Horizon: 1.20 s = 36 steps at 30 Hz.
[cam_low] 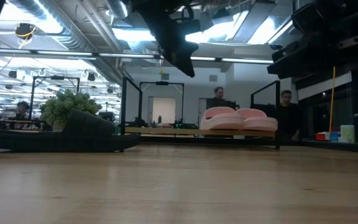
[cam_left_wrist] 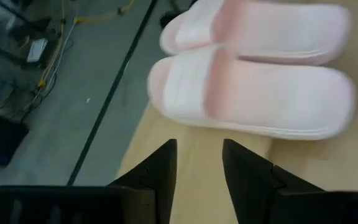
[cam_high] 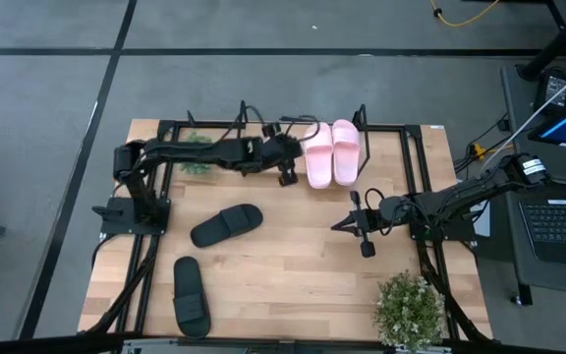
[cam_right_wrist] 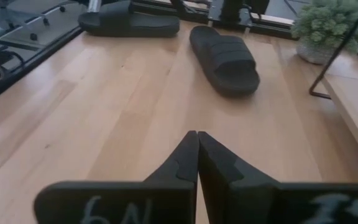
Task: Pick and place slides into the shelf
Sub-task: Put the bottom black slides on the shelf
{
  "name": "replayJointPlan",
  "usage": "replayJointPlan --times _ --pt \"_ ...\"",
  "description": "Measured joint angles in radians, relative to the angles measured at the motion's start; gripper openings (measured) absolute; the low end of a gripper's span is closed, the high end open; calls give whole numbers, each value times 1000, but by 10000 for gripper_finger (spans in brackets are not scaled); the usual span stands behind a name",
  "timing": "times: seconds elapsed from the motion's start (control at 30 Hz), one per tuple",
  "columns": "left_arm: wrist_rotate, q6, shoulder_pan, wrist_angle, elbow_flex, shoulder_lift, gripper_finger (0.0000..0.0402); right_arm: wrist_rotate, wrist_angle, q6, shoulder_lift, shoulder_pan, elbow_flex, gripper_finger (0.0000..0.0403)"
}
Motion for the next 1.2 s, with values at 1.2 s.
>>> replayJointPlan --times 1.2 --pt "298 -52 -254 508 -1084 -984 121 73 29 46 1 51 0 12"
